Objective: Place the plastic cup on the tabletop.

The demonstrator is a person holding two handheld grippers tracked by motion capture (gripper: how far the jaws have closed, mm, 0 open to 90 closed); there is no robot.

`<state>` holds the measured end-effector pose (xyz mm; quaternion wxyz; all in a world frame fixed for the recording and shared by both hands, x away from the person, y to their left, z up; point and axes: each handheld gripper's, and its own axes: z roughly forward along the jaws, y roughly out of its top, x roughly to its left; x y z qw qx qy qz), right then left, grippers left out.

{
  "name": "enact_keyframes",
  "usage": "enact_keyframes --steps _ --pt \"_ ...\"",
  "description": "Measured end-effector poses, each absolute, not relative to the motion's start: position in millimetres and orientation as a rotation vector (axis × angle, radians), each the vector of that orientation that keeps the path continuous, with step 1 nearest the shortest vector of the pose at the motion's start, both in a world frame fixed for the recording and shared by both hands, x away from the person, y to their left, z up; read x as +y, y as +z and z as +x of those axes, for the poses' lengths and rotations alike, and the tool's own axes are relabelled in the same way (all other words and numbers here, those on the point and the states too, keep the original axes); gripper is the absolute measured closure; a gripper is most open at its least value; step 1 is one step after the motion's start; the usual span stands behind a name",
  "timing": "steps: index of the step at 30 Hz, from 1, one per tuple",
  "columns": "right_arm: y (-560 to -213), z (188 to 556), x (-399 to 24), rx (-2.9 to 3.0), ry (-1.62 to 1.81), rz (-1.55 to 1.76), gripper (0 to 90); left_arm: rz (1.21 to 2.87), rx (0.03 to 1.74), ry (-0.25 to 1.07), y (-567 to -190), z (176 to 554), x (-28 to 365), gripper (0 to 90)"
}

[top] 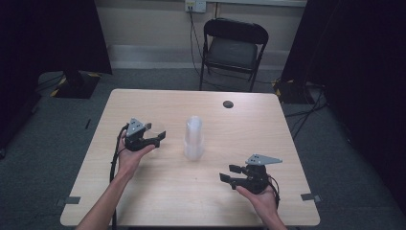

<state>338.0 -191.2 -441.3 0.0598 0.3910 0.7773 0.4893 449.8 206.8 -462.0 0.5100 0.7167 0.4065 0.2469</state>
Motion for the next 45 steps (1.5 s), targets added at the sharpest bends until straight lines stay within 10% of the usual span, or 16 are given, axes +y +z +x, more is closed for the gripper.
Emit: enact_keyframes --steps 45 --pt "-442 341 -205 2.270 1.494 1.239 38.7 1.888 1.049 0.487 -467 427 227 15.5"
